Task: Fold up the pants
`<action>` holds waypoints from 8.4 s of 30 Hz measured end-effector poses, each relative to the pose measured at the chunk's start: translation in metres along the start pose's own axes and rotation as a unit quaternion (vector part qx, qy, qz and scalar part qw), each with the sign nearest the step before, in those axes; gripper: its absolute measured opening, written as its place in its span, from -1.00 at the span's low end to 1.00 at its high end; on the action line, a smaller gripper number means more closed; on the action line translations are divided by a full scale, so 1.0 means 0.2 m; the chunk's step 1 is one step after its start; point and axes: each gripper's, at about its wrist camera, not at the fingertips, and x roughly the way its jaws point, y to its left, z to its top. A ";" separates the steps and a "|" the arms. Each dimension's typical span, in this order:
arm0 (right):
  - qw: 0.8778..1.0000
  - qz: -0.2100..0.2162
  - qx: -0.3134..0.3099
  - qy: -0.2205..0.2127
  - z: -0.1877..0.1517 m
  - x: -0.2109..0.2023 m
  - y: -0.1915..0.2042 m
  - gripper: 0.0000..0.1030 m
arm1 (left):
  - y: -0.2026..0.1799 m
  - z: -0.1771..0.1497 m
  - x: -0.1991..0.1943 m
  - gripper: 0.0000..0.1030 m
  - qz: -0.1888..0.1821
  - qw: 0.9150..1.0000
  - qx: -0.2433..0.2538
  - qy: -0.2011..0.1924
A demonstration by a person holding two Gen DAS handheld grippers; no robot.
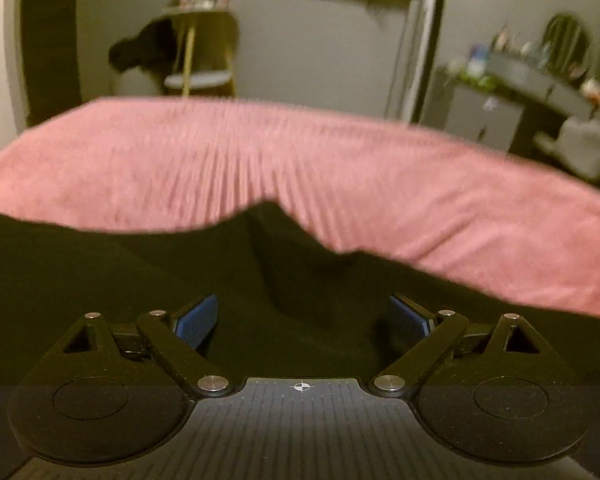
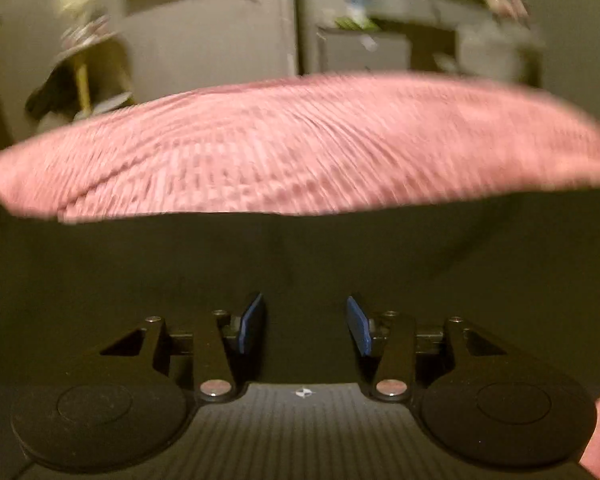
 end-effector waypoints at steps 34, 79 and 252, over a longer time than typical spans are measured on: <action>0.926 -0.130 0.343 -0.086 -0.23 -0.38 -1.28 -0.26 | 0.01 -0.24 -0.23 0.98 0.081 0.995 0.053 0.006; 0.858 0.062 0.494 -0.127 -0.13 -0.39 -1.56 -0.78 | -0.34 -0.39 -0.36 1.00 -0.149 0.985 -0.052 0.072; 0.987 0.132 0.078 0.051 -0.07 -0.28 0.08 0.14 | 0.21 -0.38 -0.29 0.23 -0.159 0.953 -0.258 0.011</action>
